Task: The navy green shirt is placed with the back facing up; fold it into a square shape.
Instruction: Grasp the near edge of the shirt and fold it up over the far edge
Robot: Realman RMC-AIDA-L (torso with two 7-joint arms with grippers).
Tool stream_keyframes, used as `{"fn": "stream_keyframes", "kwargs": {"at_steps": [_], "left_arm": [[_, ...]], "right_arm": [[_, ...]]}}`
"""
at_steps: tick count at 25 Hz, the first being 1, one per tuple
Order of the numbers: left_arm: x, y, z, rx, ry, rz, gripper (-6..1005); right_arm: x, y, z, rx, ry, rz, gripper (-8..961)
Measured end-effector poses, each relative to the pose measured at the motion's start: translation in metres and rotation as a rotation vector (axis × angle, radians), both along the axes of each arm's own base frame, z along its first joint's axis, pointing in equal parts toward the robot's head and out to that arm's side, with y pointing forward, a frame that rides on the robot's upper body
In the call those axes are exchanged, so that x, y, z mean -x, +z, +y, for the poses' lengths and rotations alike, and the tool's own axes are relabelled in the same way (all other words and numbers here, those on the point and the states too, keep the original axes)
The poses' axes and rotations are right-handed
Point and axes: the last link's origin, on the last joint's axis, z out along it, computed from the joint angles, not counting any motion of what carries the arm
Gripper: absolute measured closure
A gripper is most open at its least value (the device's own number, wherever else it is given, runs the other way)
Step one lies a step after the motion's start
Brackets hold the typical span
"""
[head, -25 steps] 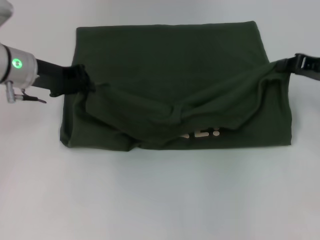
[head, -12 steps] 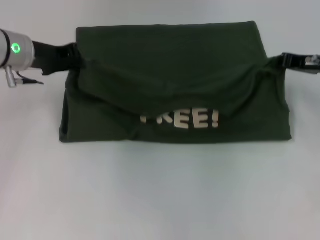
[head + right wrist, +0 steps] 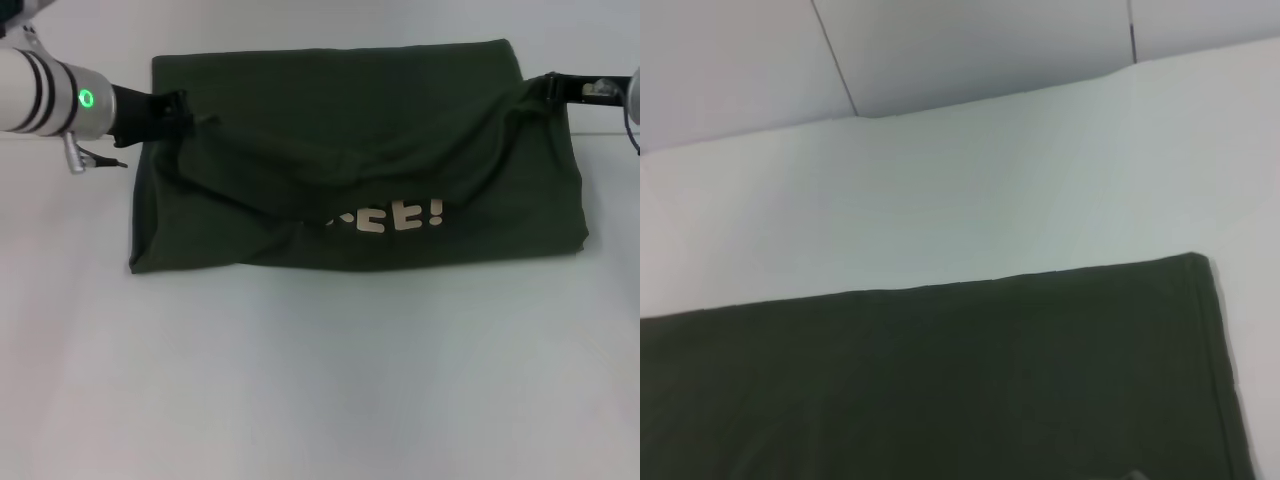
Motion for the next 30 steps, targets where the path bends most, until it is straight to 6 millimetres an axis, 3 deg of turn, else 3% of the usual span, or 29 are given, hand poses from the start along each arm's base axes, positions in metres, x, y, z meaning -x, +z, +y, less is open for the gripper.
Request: {"fn": "stream_keyframes", "kwargs": {"at_steps": [11,24,30], "left_arm": [[-0.014,0.015,0.007,-0.093,-0.029,0.002,967],[-0.017,-0.007,0.006,-0.042,-0.088,0.076,936],[-0.013,-0.011,0.004,-0.049,-0.068,0.053,843]], "right_arm": [[0.017,0.005,0.013,-0.051,0.035,-0.039,889],[0.018,-0.008,0.013,-0.004,0.029,-0.105,881],[0.015,-0.006,0.014,0.008,0.012,-0.129,661]]}}
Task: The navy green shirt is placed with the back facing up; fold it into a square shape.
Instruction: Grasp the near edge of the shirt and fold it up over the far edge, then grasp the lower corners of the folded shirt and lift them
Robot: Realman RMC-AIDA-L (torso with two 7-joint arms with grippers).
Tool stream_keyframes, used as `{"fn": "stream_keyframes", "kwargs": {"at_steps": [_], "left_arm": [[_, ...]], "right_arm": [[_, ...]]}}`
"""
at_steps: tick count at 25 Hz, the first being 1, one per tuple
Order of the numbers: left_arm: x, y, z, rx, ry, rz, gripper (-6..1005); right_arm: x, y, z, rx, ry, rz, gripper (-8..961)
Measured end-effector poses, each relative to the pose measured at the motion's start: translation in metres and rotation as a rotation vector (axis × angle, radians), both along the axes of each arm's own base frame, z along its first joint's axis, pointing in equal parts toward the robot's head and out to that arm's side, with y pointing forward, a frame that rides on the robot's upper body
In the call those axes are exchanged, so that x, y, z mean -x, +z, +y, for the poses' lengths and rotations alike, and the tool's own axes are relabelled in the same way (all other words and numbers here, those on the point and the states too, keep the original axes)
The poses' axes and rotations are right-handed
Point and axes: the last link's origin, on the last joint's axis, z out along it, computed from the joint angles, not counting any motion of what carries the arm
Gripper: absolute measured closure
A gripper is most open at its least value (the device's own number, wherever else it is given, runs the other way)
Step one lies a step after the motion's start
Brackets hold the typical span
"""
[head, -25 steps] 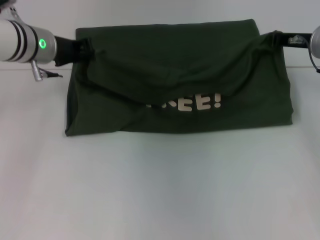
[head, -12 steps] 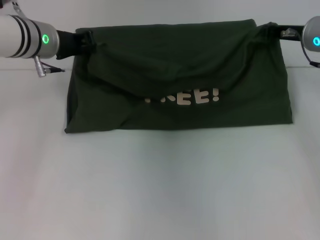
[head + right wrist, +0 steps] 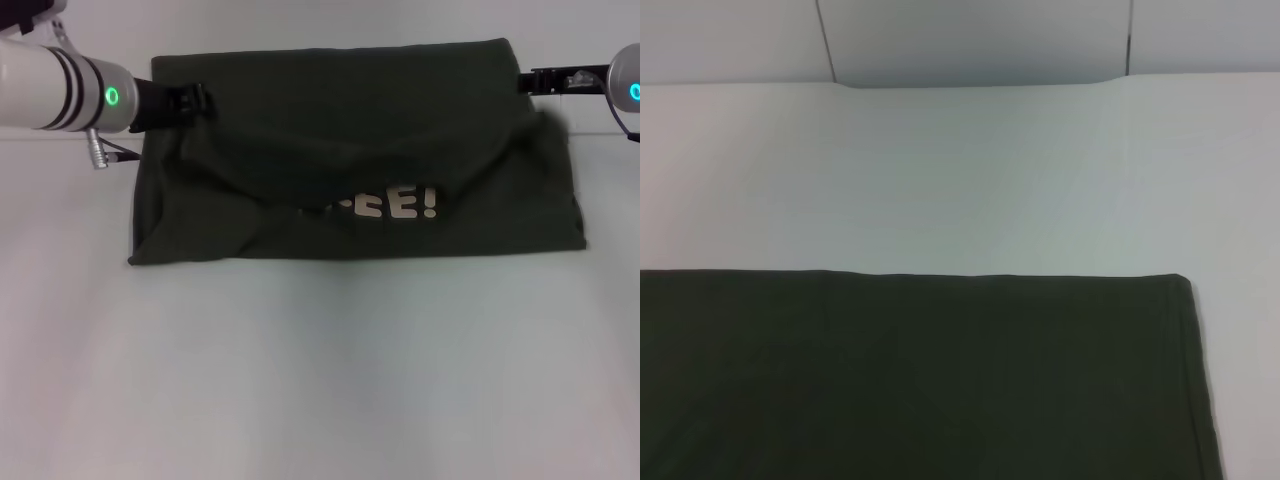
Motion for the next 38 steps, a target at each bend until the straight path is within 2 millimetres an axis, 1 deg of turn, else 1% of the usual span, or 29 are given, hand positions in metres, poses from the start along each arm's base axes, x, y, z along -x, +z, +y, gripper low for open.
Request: {"fn": "stream_keyframes", "kwargs": {"at_steps": [2,5,7,9,11,13,14,15,17,20,24,28,31,38], "left_arm": [[0.003,0.002,-0.001,-0.005,0.012,-0.018,804],[0.011,0.01,-0.007,-0.014,0.044,-0.066,745],[0.017,0.015,-0.013,-0.019,0.054,-0.104,706],[0.025,0.021,-0.025,-0.035,0.03,-0.163,612],[0.03,0.023,-0.032,-0.039,0.001,-0.197,519],[0.04,0.021,-0.044,-0.033,-0.036,-0.248,431],[0.04,0.021,-0.044,-0.033,-0.036,-0.248,390],[0.052,0.018,-0.054,-0.025,-0.053,-0.284,349],[0.07,0.014,-0.064,-0.021,-0.048,-0.311,267],[0.091,0.008,-0.073,-0.001,-0.021,-0.299,244],[0.107,0.002,-0.077,0.022,0.005,-0.245,244],[0.111,-0.002,-0.077,0.02,0.016,-0.214,245],[0.112,-0.008,-0.077,0.036,0.024,-0.2,245],[0.118,-0.014,-0.079,0.041,0.051,-0.186,245]], "right_arm": [[0.001,0.002,-0.001,0.007,0.001,0.011,616],[0.002,0.011,-0.004,0.019,-0.002,0.056,549],[0.0,0.017,-0.011,0.031,-0.01,0.118,504],[-0.004,0.025,-0.022,0.036,-0.018,0.212,460],[-0.011,0.032,-0.039,0.047,-0.021,0.329,415],[-0.021,0.035,-0.059,0.079,-0.015,0.454,395],[-0.026,0.036,-0.067,0.093,-0.009,0.502,386],[-0.034,0.036,-0.079,0.109,-0.004,0.556,376],[-0.047,0.037,-0.095,0.136,-0.003,0.626,366],[-0.06,0.04,-0.113,0.17,-0.01,0.704,366],[-0.068,0.042,-0.123,0.197,-0.03,0.753,366],[-0.067,0.04,-0.124,0.21,-0.027,0.761,366],[-0.065,0.04,-0.123,0.218,-0.023,0.764,366],[-0.063,0.04,-0.123,0.224,-0.021,0.772,366]]}}
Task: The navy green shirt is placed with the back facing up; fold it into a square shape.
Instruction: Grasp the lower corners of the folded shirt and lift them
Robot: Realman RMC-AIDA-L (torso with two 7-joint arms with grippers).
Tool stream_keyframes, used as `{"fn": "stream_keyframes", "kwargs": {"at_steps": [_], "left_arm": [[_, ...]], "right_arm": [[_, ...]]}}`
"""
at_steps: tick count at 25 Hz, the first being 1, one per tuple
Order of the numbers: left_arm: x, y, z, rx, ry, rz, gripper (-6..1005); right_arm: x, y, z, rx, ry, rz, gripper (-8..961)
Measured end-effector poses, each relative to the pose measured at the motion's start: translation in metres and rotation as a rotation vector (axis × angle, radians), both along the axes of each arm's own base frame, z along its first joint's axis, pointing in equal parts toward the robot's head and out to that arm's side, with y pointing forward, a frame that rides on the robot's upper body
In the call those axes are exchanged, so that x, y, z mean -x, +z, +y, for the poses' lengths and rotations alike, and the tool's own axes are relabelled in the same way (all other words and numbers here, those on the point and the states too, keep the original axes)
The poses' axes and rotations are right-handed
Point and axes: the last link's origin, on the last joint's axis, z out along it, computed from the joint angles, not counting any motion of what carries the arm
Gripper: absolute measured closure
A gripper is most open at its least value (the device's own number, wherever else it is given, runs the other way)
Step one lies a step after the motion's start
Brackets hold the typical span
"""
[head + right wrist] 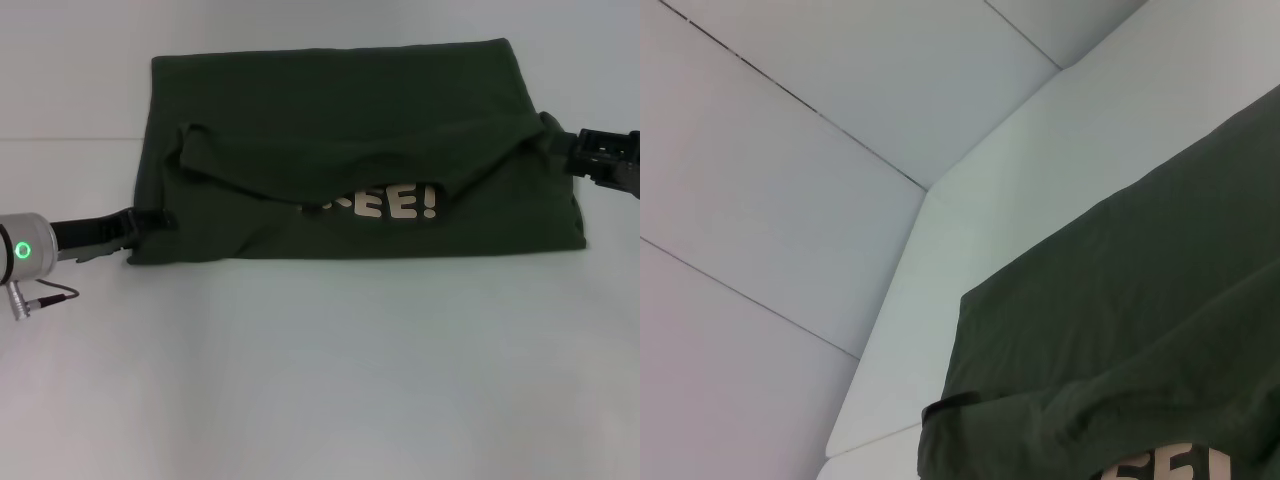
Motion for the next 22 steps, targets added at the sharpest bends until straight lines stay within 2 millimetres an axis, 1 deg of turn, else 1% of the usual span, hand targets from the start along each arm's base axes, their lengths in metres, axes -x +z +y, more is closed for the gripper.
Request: {"fn": "stream_keyframes", "kwargs": {"at_steps": [4,12,17,22], "left_arm": [[-0.0009,-0.0044,-0.0007,0.018,-0.003,0.01,244],[-0.0046,-0.0091,-0.0011,0.045,-0.014,0.016,318],[-0.0054,-0.0057,0.0009,0.036,-0.007,0.025,364],[-0.0067,-0.006,0.0016,0.042,-0.009,0.049,471]], "right_arm": [[-0.0003,0.0016,0.0003,-0.005,-0.002,0.004,366],[-0.001,0.005,-0.0004,-0.015,-0.007,0.021,366],[-0.0015,0.0066,-0.0005,-0.022,-0.009,0.028,366],[-0.001,0.0079,-0.0005,-0.025,-0.008,0.036,365]]}}
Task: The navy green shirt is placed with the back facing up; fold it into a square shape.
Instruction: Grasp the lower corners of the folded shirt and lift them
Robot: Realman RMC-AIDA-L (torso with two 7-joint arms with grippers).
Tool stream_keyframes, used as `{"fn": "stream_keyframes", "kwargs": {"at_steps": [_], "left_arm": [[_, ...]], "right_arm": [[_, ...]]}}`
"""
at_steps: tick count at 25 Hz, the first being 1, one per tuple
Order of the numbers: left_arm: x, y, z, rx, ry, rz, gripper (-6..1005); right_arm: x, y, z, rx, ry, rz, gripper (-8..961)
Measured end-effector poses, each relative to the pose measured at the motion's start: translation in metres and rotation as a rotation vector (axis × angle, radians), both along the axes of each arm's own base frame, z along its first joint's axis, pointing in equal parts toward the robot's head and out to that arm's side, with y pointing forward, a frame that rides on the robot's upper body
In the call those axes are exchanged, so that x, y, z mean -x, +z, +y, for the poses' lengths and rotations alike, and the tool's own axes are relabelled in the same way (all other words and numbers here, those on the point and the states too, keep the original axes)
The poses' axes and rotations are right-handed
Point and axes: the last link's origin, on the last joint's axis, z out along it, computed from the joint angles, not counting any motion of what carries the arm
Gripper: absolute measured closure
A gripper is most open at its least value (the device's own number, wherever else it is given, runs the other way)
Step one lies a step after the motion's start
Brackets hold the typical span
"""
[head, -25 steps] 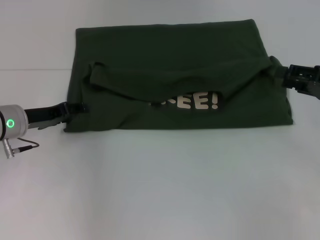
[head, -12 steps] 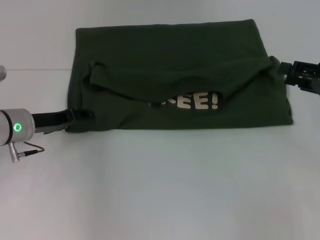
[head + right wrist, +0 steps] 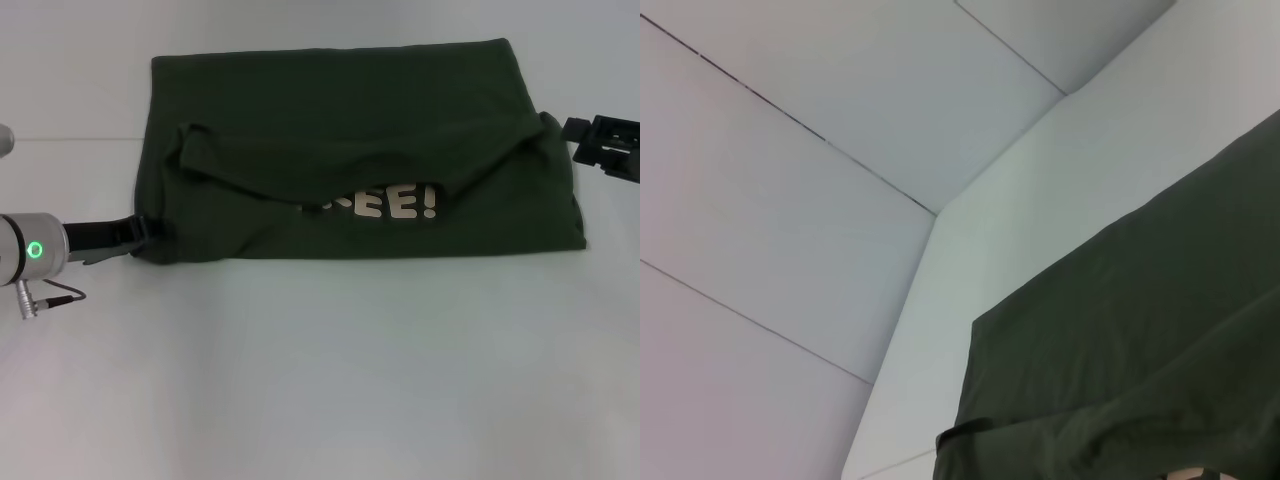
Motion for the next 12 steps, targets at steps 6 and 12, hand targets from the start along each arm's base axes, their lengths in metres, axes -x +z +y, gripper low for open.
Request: {"fn": "stream_keyframes", "kwargs": {"at_steps": [6,12], "left_arm": [[-0.0006,-0.001,-0.0001,0.005,-0.003,0.004,599],[-0.0008,-0.0007,0.0,0.005,-0.004,0.004,803]], "right_arm": [[0.0002,0.0003,-0.0004,0.002,0.002,0.002,365],[0.0004,0.0008,-0.0001,0.005,0.005,-0.004,365]]}}
